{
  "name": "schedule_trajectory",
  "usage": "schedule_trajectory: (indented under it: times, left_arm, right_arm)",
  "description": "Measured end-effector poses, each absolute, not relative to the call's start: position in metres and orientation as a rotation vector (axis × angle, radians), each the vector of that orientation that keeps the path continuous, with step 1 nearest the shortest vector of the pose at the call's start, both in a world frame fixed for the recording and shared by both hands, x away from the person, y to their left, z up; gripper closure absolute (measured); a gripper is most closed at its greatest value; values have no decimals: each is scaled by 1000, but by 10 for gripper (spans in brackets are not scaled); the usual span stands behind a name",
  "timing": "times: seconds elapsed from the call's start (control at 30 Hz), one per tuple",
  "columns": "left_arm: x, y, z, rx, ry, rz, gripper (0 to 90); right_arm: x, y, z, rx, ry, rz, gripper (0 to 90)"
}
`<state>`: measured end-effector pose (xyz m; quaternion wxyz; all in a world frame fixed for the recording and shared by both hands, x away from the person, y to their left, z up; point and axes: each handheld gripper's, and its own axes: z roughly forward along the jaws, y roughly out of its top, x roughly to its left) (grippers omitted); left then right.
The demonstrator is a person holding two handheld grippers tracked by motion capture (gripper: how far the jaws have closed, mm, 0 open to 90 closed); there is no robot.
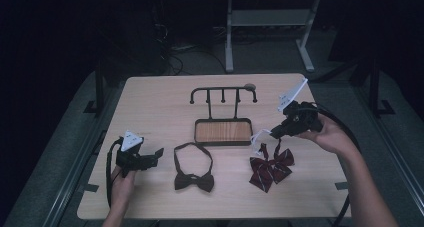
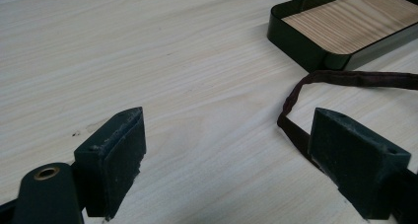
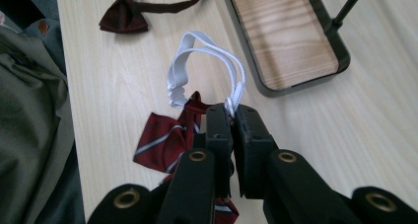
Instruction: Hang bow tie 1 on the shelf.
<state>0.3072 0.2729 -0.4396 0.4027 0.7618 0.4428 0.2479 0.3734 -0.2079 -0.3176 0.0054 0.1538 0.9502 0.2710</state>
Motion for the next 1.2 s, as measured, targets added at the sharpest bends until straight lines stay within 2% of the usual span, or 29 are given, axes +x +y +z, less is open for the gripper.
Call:
schedule_trajectory:
  times: [0.77,1.2]
  left_arm:
    - [307,272,-440,1924,1117,626,140]
    - [307,272,-440,1928,1107,633,140]
  right_arm:
    - [400,-183,-261,455,2902,796,851]
    - [422,-179,-247,539,2869,761,851]
